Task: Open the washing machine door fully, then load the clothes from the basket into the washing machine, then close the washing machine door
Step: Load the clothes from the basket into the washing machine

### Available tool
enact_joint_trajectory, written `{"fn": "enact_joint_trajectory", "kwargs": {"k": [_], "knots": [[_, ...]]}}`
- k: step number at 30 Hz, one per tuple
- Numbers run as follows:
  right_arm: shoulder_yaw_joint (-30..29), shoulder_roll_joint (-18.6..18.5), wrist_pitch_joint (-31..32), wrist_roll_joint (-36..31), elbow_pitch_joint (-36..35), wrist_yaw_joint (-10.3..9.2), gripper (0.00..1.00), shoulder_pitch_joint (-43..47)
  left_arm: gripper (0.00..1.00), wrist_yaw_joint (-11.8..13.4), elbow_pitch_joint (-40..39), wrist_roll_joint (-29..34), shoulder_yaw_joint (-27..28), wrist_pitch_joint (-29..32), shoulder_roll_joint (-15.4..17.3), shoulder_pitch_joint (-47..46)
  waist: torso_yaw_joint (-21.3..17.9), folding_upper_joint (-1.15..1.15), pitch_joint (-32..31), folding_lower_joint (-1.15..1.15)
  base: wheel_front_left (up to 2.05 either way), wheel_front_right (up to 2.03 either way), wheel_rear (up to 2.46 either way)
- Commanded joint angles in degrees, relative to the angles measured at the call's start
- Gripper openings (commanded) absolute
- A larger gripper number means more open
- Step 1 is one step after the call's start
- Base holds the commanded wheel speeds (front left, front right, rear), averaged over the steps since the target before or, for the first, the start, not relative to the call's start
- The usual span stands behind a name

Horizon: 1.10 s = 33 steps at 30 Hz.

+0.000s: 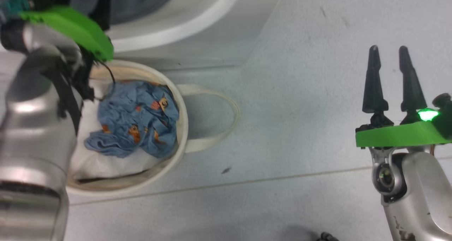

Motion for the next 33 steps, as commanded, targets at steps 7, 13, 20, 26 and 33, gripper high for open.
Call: {"fn": "enact_joint_trajectory", "kwargs": {"k": [7, 13, 20, 26, 33], "knots": [[1.35, -0.20, -0.28, 1.24, -0.34, 0.01, 1.00, 2.40, 1.00, 0.09, -18.99, -1.88, 4.73, -1.58, 4.36, 15.75, 3.15, -0.01, -8.07, 0.01, 0.00, 0.00, 0.00], [3.55, -1.46, -0.28, 0.59, 1.00, 0.01, 1.00, 3.58, 1.00, 0.52, -32.94, 3.77, 9.86, -1.60, 3.31, 31.10, 5.48, -0.01, -12.10, 0.01, 0.00, 0.00, 0.00], [8.48, -4.81, -0.28, 0.09, 3.92, 0.01, 1.00, 5.49, 1.00, 0.18, -42.98, 6.96, 14.00, -1.60, -0.31, 43.74, 8.71, -0.01, -18.33, 0.01, 0.00, 0.00, 0.00], [11.53, -7.11, -0.28, 0.29, 5.60, 0.01, 1.00, 6.28, 1.00, 0.12, -43.17, 8.58, 15.67, -1.61, -1.80, 48.83, 10.27, -0.01, -22.41, 0.01, 0.00, 0.00, 0.00], [12.48, -8.63, -0.28, 0.65, 6.13, 0.01, 1.00, 5.95, 1.00, 0.11, -41.42, 11.15, 17.90, -1.61, -3.01, 51.37, 10.73, -0.01, -23.98, 0.01, 0.00, 0.00, 0.00]]}}
